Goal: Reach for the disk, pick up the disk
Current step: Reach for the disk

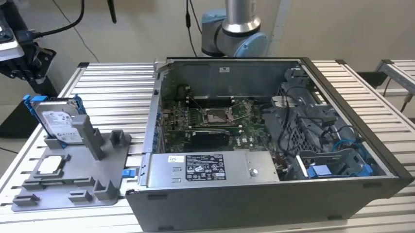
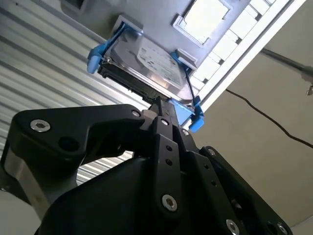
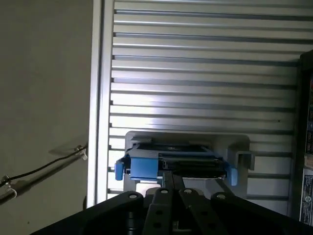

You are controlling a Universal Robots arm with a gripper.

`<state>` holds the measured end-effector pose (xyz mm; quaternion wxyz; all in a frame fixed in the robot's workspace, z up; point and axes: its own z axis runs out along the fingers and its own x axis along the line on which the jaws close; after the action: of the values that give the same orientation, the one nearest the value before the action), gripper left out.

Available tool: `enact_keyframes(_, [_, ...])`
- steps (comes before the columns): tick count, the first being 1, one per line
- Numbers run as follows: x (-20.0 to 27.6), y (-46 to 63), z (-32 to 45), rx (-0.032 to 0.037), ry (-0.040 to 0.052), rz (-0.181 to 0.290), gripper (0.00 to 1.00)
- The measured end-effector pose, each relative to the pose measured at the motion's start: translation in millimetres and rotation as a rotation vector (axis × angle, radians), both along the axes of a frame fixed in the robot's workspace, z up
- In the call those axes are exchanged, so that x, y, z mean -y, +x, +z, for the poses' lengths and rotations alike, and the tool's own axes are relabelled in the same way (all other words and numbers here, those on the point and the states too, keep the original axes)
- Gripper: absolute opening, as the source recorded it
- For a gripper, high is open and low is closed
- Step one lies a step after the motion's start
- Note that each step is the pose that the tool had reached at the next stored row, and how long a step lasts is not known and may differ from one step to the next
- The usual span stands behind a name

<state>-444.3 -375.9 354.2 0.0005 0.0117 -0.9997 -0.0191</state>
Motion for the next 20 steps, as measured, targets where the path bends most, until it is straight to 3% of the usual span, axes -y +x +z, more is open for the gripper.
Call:
enact_keyframes(6, [0.0, -18.8, 0.0, 0.0000, 0.0000, 0.001, 0.00])
enact_keyframes(16, [0.0, -18.5, -0.1, 0.0001, 0.0001, 0.001, 0.00])
enact_keyframes(20, [0.1, -11.0, 0.0, -0.0005, -0.0001, 0.001, 0.00])
